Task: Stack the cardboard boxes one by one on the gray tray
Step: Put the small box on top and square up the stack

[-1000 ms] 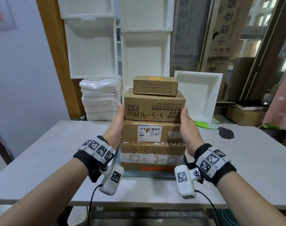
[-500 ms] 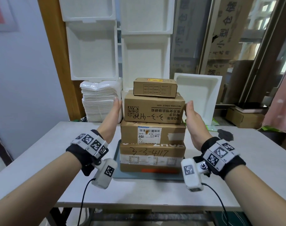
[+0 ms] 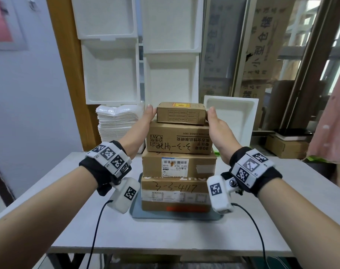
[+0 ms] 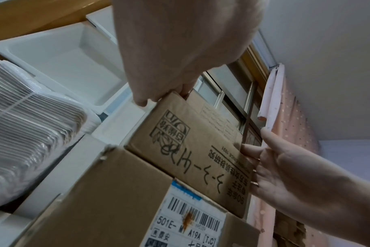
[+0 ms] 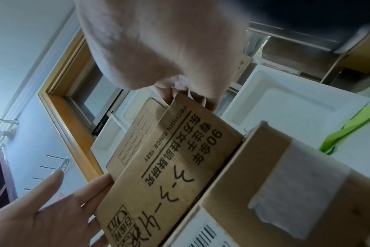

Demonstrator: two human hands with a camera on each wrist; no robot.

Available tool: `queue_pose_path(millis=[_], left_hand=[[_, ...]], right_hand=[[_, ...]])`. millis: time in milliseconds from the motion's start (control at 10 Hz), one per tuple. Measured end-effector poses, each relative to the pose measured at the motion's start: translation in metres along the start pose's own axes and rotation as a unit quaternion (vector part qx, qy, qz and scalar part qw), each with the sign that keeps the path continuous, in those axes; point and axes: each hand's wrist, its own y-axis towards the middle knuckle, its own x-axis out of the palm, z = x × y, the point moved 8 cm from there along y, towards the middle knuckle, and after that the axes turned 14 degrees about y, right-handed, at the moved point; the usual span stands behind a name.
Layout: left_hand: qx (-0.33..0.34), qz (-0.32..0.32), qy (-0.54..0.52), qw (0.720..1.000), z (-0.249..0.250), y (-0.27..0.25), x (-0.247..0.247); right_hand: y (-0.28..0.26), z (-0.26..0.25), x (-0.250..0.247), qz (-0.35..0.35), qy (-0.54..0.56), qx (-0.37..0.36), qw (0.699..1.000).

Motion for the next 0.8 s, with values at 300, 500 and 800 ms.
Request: queue_pose_path(millis=[300,500,800], left_hand=[[0.024,-0.004,-0.011,1.000,0.004,-0.002,0.003],[-0.013,0.021,-0.013,1.000,-0.009,-0.002,-0.003],[-0.027,0.022,0.066,0.997,0.010,-0.033,-0.016]], right_hand=[[0.000,-0.001,0.002,-0.013,0.002,0.004,1.000],[0.002,0.000,-0.002,-0.005,-0.003,-0.007,1.000],[-0.021,-0.018,-0.015,0.030,-0.129,-0.015,0.991]])
